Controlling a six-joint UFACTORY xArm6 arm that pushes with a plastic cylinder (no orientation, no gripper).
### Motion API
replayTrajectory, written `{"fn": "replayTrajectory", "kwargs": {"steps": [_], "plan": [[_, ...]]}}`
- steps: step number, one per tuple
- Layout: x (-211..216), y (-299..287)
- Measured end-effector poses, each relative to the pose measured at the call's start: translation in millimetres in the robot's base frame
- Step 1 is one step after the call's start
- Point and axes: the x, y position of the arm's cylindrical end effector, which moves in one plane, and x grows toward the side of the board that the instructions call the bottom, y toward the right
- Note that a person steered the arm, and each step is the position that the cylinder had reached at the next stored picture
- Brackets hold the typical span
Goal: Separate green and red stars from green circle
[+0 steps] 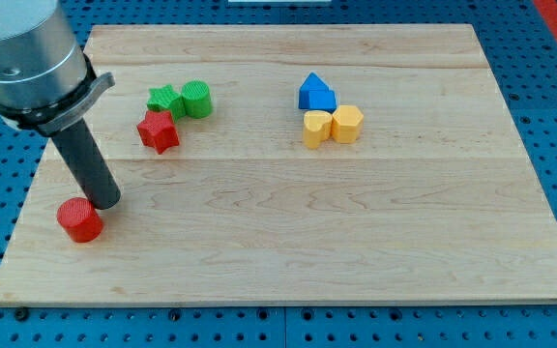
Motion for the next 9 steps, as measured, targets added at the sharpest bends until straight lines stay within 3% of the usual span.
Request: {"fn": "replayTrajectory", "kwargs": {"steps": [2, 3, 4, 6, 7, 9], "plan": [[6, -17], [-1, 23], [-18, 98], [-135, 165], [-189, 168], [-205, 141]]}}
